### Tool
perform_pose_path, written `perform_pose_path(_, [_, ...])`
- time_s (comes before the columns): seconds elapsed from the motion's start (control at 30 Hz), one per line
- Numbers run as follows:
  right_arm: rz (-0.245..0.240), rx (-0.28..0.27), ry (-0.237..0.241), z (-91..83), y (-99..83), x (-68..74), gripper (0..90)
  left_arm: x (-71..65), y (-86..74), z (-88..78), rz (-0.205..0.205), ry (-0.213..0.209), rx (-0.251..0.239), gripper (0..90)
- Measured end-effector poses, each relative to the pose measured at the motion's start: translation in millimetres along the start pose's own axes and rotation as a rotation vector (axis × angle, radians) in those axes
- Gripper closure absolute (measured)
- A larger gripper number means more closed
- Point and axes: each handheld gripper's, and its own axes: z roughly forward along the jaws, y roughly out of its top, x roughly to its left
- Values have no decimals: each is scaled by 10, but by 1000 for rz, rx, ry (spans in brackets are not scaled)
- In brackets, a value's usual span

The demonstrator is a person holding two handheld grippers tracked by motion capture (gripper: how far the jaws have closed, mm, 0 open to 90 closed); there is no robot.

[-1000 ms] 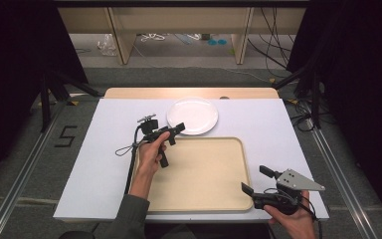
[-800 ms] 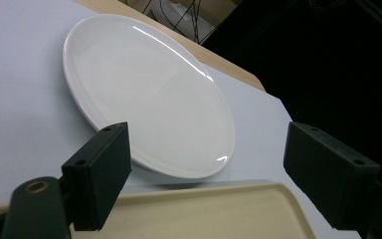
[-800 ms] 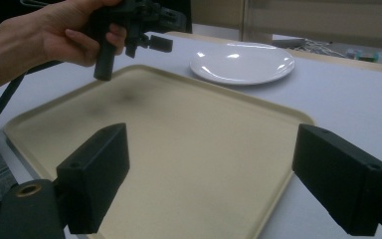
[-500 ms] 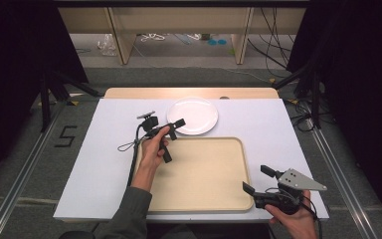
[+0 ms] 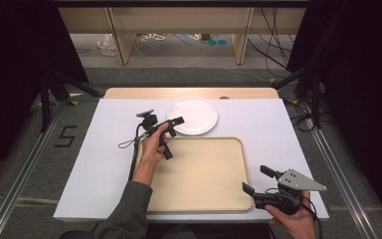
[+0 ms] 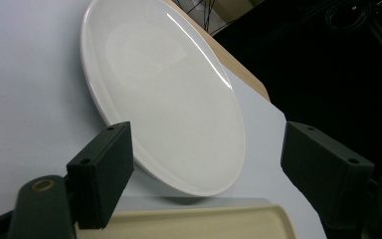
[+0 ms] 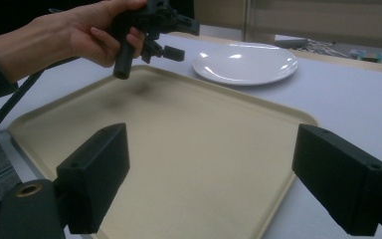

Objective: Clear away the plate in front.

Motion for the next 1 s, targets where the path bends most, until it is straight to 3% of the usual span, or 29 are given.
perform_pose_path(0.27, [0,0,2,-6,1,3,158,42,4,70,-27,24,9,209])
perform_pose_path(0.6, [5,2,8,-2,2,8,160,156,48,117,-62,65,-6,238])
perform_pose_path(0.63, [4,2,9,0,1,8,160,158,51,134,-80,80,-20,243])
perform_pose_path(1.0, [15,-13,18,18,-7,12,159,241,54,202,-106,85,-12,301])
